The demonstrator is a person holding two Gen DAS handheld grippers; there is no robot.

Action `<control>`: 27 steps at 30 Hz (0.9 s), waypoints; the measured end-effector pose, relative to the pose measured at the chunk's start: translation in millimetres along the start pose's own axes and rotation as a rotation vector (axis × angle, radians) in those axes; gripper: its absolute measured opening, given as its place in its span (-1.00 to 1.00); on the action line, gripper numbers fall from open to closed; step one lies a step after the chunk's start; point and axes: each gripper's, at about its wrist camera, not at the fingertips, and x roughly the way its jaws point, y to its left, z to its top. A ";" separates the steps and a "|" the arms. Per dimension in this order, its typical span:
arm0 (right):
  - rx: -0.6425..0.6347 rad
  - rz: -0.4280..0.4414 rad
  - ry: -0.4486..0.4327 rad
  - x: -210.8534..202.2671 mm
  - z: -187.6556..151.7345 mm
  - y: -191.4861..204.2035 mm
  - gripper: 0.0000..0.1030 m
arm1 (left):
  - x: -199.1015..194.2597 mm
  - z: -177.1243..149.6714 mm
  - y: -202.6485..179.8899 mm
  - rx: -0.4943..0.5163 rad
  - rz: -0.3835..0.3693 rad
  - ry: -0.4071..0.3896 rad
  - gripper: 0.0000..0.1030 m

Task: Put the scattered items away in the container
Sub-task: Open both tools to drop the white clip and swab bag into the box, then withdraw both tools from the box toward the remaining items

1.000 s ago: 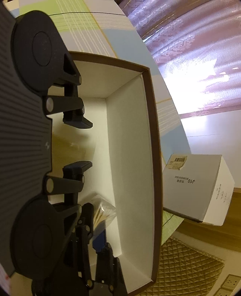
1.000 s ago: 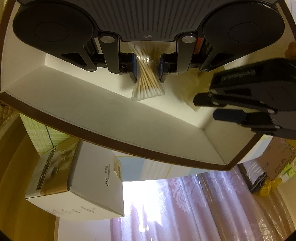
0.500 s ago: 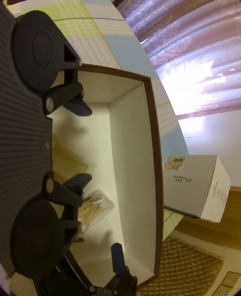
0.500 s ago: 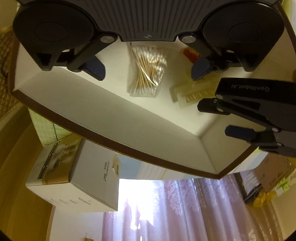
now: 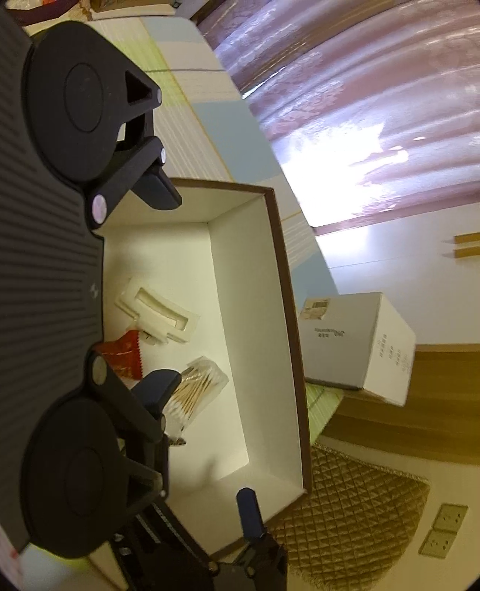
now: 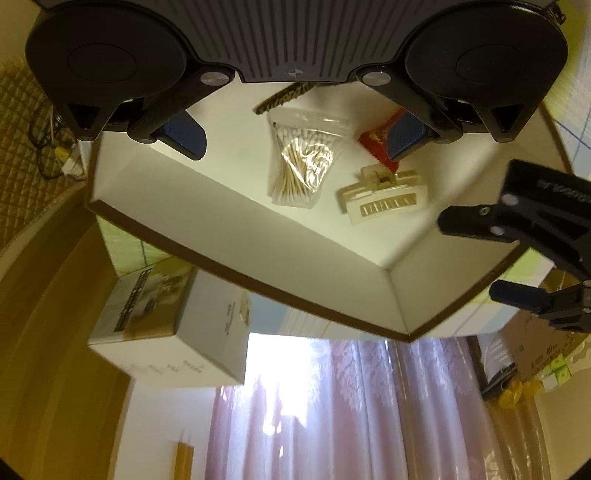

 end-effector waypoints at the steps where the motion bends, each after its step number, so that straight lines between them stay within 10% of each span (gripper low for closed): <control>1: 0.000 -0.001 -0.010 -5.5 -1.3 1.4 0.96 | -6.9 -2.3 -1.0 0.004 0.004 -0.004 0.77; 27: 0.095 -0.030 -0.168 -146.7 -96.3 71.1 0.96 | -165.7 -122.4 -4.5 -0.099 0.014 -0.102 0.77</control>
